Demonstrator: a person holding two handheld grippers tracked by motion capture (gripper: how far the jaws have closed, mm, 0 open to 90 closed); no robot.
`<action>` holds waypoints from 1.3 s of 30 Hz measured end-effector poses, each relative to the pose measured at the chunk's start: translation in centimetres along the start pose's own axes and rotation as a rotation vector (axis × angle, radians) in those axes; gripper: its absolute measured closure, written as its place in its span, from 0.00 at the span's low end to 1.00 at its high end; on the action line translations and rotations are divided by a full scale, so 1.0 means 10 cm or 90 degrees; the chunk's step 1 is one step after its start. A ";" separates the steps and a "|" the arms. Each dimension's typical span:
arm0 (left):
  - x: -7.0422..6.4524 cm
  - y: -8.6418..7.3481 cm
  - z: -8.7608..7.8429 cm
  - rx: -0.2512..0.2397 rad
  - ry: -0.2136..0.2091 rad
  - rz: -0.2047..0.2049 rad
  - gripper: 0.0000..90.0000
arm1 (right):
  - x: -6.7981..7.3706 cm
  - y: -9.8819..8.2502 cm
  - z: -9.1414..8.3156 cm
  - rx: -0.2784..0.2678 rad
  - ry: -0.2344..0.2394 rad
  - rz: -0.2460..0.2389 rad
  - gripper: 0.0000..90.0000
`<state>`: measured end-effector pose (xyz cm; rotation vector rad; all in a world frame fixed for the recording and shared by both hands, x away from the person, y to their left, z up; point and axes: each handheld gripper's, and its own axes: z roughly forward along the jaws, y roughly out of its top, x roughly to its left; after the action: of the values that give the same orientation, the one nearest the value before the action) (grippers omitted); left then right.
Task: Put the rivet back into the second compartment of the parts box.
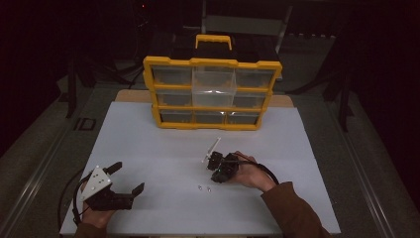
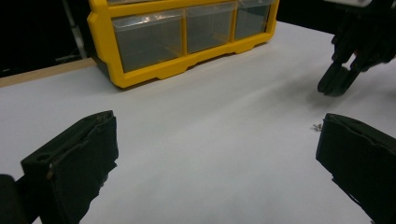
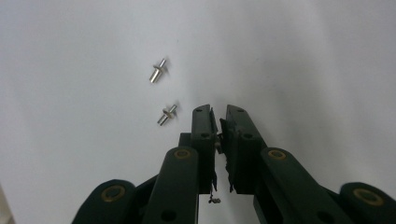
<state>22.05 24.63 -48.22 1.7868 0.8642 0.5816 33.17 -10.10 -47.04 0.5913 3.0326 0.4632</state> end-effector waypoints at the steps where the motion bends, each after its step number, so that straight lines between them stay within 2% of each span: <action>1: 0.00 0.00 0.00 0.000 0.000 0.000 0.00 | 0.00 0.01 -0.03 -0.003 0.002 0.004 0.92; 16: 0.00 0.00 0.00 -0.002 -0.001 0.000 0.00 | -0.10 0.10 -0.43 -0.029 -0.014 0.001 0.92; 25: 0.00 0.00 0.00 -0.002 0.000 0.000 0.00 | -0.12 0.14 -0.59 -0.033 -0.018 0.003 0.91; 39: 0.00 0.00 0.00 -0.001 -0.001 0.000 0.00 | -0.18 0.22 -0.89 -0.068 -0.026 0.000 0.92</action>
<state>22.03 24.61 -48.20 1.7853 0.8631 0.5813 35.02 -11.39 -38.00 0.5866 2.9471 0.6018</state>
